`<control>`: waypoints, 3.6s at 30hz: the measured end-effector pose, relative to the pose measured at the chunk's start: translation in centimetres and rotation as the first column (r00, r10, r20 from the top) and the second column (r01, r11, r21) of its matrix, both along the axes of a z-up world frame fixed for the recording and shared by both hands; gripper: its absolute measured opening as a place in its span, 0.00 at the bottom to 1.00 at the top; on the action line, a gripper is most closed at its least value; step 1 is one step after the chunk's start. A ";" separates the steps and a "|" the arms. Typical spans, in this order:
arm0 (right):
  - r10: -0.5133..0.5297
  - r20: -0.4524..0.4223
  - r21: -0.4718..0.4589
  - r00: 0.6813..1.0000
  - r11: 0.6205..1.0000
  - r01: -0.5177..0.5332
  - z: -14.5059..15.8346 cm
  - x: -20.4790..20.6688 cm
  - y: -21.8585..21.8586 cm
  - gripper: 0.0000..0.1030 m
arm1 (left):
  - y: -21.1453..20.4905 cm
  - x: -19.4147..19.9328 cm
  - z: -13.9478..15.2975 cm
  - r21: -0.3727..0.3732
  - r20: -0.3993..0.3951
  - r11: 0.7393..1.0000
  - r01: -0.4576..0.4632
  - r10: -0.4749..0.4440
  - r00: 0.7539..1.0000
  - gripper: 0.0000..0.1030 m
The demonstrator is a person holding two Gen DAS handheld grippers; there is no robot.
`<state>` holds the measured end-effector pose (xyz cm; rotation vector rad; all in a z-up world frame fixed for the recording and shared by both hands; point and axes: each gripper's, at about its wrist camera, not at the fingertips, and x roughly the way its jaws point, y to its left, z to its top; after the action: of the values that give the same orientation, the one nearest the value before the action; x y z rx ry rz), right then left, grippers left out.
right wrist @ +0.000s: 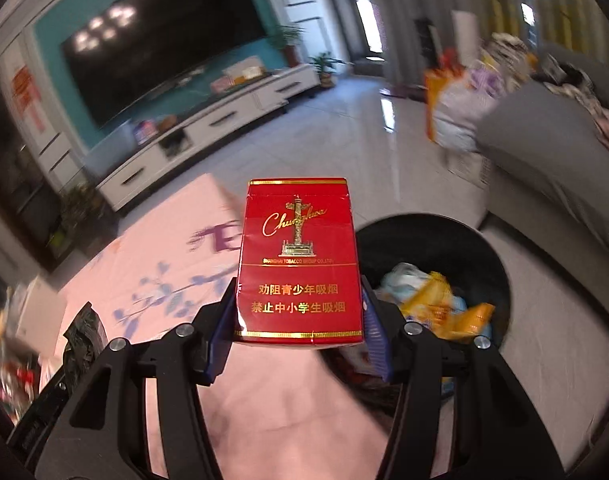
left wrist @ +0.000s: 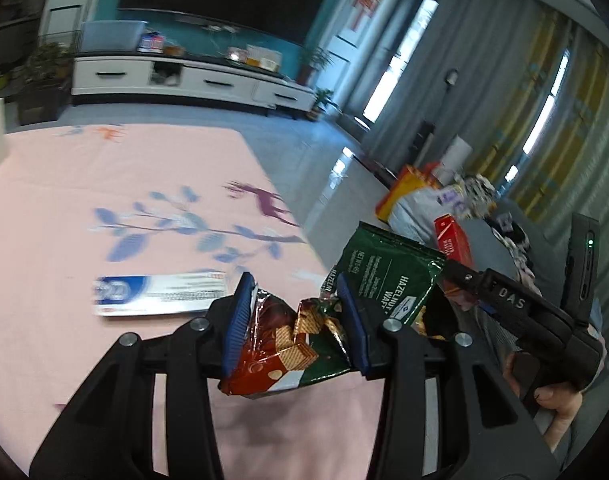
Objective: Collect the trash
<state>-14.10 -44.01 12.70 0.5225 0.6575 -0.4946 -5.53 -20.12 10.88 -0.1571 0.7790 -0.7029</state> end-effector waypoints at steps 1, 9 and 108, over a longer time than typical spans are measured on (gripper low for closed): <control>-0.016 -0.004 0.014 1.000 1.000 0.016 -0.4 -0.2 -0.7 0.54 | -1.5 -0.1 -0.2 -0.004 -0.010 1.000 0.030 -0.030 0.999 0.42; -0.086 -0.013 0.115 0.996 0.990 0.087 -2.5 -2.0 -3.8 0.54 | -9.3 -0.6 -1.8 0.009 -0.041 0.987 0.162 -0.162 0.986 0.42; 0.723 -0.337 0.134 0.603 0.670 -0.730 -8.2 20.0 22.9 0.10 | 30.9 19.0 -11.2 0.106 -0.296 0.796 -0.595 0.597 0.746 0.97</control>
<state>5.87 -21.14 4.50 0.0950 1.1567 0.2052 13.51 10.73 -0.32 -0.5046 0.9707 -0.0529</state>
